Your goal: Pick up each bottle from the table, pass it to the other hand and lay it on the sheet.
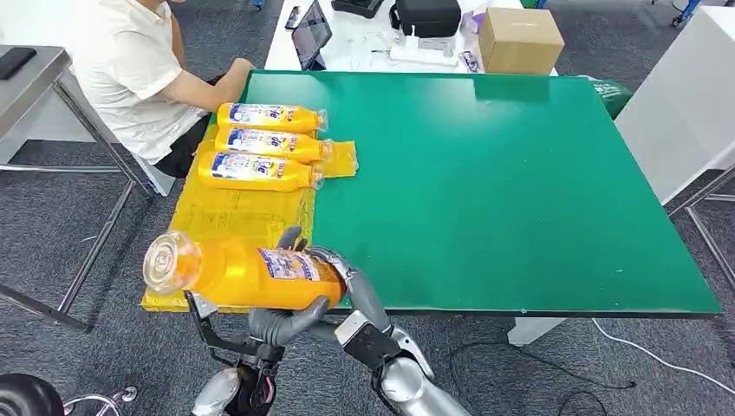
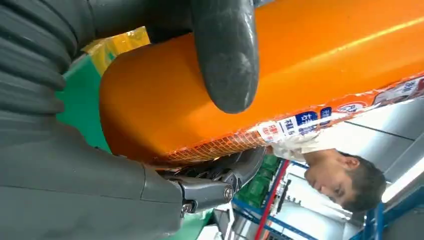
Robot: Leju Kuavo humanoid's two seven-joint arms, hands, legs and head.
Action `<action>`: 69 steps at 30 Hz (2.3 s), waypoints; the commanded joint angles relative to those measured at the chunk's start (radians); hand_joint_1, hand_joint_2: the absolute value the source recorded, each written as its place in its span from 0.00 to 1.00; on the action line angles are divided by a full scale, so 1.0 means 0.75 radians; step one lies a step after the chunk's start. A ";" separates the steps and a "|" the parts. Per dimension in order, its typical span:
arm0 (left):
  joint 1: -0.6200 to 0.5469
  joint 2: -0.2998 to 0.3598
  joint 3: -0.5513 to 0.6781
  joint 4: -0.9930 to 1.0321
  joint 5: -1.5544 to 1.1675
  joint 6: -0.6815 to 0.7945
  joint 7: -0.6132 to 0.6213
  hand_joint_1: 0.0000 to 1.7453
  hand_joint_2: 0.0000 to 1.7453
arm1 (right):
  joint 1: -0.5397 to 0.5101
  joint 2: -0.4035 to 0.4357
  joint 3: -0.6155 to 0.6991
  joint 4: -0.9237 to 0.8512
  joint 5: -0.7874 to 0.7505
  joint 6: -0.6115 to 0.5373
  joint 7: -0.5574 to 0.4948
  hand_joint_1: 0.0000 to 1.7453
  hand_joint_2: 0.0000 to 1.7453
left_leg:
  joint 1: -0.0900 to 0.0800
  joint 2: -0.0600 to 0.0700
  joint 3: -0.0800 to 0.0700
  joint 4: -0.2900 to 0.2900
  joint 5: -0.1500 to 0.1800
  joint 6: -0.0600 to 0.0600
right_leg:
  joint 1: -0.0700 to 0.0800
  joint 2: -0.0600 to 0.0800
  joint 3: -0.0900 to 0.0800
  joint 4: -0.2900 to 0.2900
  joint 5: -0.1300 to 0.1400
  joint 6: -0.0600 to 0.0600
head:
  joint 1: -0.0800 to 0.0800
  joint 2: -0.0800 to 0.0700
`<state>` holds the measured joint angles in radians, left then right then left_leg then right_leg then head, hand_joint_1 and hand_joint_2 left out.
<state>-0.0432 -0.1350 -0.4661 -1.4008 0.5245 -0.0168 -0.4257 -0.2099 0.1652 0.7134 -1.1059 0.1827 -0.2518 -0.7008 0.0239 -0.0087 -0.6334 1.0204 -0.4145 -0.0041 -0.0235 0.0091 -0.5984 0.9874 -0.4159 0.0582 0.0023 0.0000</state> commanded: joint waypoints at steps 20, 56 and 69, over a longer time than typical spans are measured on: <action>-0.046 -0.036 0.089 -0.037 0.063 -0.059 -0.037 1.00 1.00 | -0.010 -0.022 0.090 0.241 0.028 -0.041 0.004 0.88 1.00 | 0.001 -0.003 0.003 -0.001 0.000 0.001 | 0.001 -0.004 0.004 -0.002 -0.001 -0.002 | 0.000 0.000; -0.435 0.130 0.117 0.688 -0.895 0.712 0.038 1.00 1.00 | -0.031 -0.060 0.251 0.337 0.157 -0.570 0.004 0.00 1.00 | 0.000 0.000 0.005 -0.002 0.000 0.001 | 0.001 -0.002 0.005 -0.001 0.000 -0.004 | 0.001 0.000; -0.829 0.286 0.088 1.175 -1.569 0.575 0.457 1.00 1.00 | -0.001 -0.045 0.212 0.210 0.108 -0.518 0.004 0.00 1.00 | 0.002 -0.002 0.004 0.000 0.000 0.001 | 0.003 -0.004 0.005 0.001 -0.001 -0.005 | 0.001 0.000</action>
<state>-0.4467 0.0022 -0.3643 -0.8078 -0.5376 0.5064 -0.1704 -0.2045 0.1457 0.8652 -0.9220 0.2774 -0.6700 -0.6966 0.0245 -0.0090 -0.6335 1.0203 -0.4127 -0.0055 -0.0232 0.0089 -0.5987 0.9879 -0.4153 0.0578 0.0030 0.0000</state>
